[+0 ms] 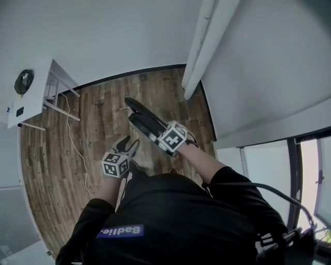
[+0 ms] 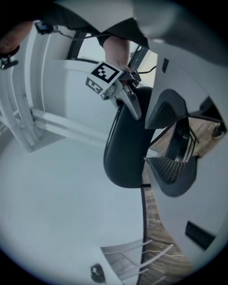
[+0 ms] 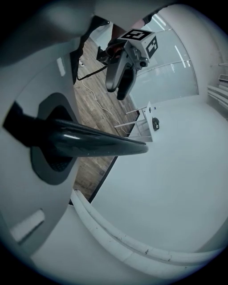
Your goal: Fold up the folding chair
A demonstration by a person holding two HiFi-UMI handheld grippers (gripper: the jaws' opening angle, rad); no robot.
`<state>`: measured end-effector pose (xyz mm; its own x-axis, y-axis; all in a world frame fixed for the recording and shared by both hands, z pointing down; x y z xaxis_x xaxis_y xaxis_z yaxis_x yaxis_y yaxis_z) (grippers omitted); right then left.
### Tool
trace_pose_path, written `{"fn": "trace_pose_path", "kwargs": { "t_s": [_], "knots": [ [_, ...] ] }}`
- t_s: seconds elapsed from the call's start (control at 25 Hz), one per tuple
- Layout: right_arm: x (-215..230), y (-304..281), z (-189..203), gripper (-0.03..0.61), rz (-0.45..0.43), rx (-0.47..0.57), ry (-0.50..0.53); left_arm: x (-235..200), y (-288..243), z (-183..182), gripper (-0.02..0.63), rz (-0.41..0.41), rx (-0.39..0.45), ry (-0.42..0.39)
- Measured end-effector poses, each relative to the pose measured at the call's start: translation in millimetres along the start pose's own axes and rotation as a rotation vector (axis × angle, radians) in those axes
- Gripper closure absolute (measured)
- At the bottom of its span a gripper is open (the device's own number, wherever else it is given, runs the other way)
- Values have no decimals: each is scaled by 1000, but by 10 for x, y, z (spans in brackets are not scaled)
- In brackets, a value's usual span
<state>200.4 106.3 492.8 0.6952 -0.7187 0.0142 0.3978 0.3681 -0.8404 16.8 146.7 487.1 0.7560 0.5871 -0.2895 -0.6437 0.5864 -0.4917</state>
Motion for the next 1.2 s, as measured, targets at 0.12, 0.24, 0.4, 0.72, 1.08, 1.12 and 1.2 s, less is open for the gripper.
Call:
{"fn": "trace_pose_path", "kwargs": {
  "t_s": [0.12,0.24,0.4,0.72,1.08,1.12,1.2],
  "knots": [
    [40,-41,-31,499,-2,3,-20,-89,-77,-329,430,56,34,-207],
    [45,-94,-104,502,-2,4,-27,-288,-159,-651,430,145,40,-400],
    [48,-114,-181,502,0,-4,-30,-494,-325,-1074,430,299,39,-683],
    [-93,-137,-205,500,16,-6,-48,-560,-696,-1337,423,567,-82,-1249],
    [31,-81,-99,500,8,-3,-40,-250,-1187,-1218,420,750,-352,-1494],
    [60,-74,-92,500,4,-4,-42,-229,-1247,-1186,419,754,-387,-1525],
    [117,-66,-80,500,-3,-4,-45,-193,-1382,-1120,419,757,-458,-1578]
  ]
}}
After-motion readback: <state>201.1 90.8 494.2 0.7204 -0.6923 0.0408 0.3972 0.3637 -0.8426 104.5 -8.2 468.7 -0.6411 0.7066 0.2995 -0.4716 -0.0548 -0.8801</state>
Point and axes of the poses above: the fingertips, and each gripper's own axes: y backward along the fingers, x to its right, z out of its underside, the point moved 6 cm from there along y, backward along the fingers, and after that the axes turned 2 degrees about z, right-handed, at the moved point
